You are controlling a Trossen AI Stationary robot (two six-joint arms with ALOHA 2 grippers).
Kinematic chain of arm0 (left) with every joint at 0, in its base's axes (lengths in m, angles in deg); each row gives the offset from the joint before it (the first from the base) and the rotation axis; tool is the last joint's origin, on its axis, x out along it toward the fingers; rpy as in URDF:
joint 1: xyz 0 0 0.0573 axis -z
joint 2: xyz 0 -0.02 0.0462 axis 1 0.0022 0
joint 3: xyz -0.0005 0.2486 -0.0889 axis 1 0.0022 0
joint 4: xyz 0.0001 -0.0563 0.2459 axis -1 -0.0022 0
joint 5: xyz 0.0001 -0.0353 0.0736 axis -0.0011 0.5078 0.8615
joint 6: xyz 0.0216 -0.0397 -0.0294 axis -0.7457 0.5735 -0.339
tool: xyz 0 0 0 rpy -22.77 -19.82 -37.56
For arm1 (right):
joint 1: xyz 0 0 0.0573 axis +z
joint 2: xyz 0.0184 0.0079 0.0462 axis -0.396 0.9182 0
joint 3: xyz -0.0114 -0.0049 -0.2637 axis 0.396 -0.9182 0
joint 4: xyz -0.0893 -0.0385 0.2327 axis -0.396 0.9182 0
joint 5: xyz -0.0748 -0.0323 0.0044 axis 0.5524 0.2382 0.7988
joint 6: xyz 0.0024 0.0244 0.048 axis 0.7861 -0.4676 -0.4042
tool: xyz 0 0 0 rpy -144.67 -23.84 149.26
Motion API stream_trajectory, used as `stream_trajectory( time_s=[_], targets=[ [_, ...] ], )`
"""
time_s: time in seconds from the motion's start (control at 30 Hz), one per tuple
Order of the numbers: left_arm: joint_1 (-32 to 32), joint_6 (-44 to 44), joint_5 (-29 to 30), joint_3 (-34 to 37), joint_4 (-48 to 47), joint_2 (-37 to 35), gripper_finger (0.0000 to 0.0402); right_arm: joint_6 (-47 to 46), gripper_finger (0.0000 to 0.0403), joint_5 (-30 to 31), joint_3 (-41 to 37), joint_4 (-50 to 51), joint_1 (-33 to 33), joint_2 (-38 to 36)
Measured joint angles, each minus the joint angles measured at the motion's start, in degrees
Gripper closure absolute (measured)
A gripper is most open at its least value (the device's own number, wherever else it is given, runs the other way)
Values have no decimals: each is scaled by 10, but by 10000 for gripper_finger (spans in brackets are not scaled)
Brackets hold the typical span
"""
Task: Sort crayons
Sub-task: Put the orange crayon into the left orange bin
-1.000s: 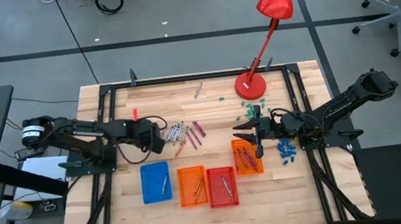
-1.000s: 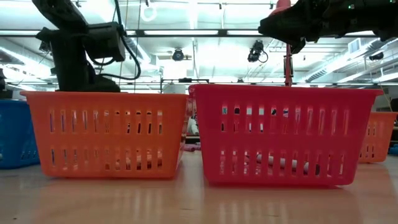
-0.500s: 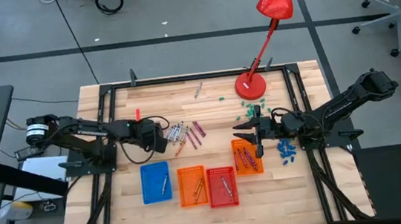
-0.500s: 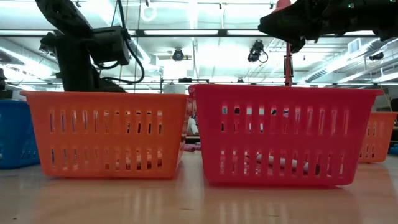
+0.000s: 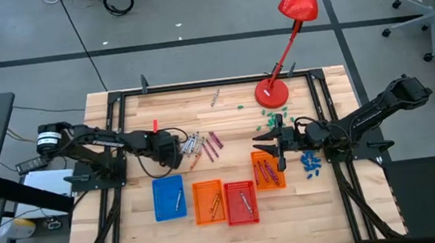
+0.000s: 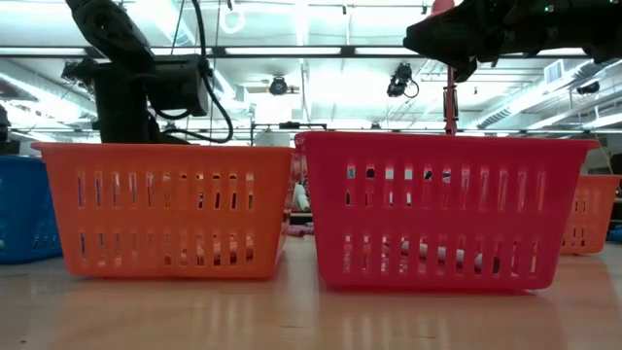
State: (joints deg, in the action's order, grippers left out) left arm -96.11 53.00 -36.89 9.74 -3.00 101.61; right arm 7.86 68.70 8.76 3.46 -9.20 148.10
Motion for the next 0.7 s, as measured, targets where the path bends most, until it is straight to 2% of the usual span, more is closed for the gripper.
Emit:
stream_trajectory(
  time_s=[0.2,0.43,0.7],
  targets=[
    [1,-34,0,1,-4,-1,383,0,293,0,0,1,0,0],
    [0,-48,-4,-6,-3,-14,370,0,293,0,0,4,0,0],
    [0,-50,-9,-15,1,-99,372,0,293,0,0,8,0,0]
  ],
)
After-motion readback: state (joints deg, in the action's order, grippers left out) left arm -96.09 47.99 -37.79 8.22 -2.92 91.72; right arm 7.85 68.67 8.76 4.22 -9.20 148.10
